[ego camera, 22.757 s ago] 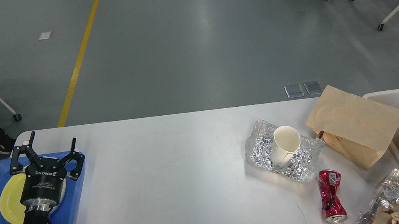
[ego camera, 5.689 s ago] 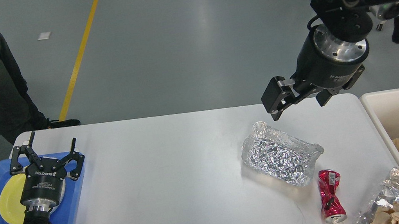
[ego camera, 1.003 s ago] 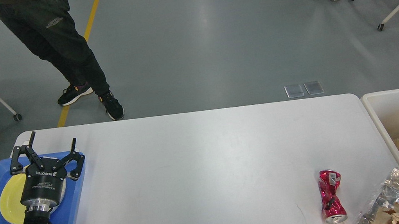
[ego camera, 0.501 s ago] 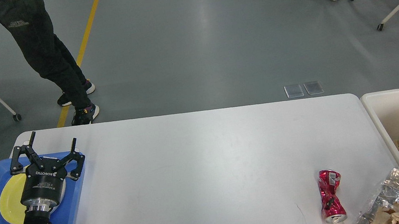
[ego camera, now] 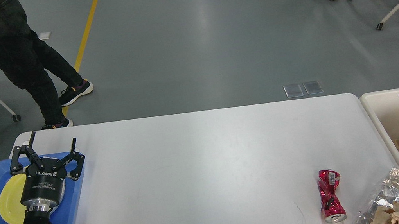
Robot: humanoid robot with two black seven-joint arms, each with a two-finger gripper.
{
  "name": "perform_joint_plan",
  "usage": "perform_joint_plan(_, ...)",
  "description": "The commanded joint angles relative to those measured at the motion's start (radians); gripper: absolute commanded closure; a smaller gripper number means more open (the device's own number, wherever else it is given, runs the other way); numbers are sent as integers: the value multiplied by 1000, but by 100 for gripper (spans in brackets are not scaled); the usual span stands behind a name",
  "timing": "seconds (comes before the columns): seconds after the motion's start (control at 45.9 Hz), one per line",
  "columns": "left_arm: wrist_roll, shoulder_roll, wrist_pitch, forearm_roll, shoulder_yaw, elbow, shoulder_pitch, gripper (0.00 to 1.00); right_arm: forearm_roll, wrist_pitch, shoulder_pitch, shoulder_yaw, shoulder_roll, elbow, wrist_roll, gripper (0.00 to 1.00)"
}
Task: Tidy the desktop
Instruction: 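Open the right gripper over the bin to release the foil, then raise the right gripper out of the bin over the table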
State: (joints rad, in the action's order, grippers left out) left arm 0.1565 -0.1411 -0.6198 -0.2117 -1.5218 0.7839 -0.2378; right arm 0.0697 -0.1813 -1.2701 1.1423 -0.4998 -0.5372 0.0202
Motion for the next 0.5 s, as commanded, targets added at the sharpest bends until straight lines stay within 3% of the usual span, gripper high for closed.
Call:
perform_joint_plan(0.0, 0, 0, 0, 0, 0, 0, 0, 4, 145, -167, -239, 31, 29, -200, 3, 0)
perform_joint_plan(0.218, 0, 0, 0, 0, -1, 0, 0, 4, 148, -248, -645, 119, 135, -521, 41, 0)
perform_joint_plan(0.48, 2, 0, 0, 0, -1, 0, 0, 4, 98, -576, -1031, 102, 280, -771, 43, 0)
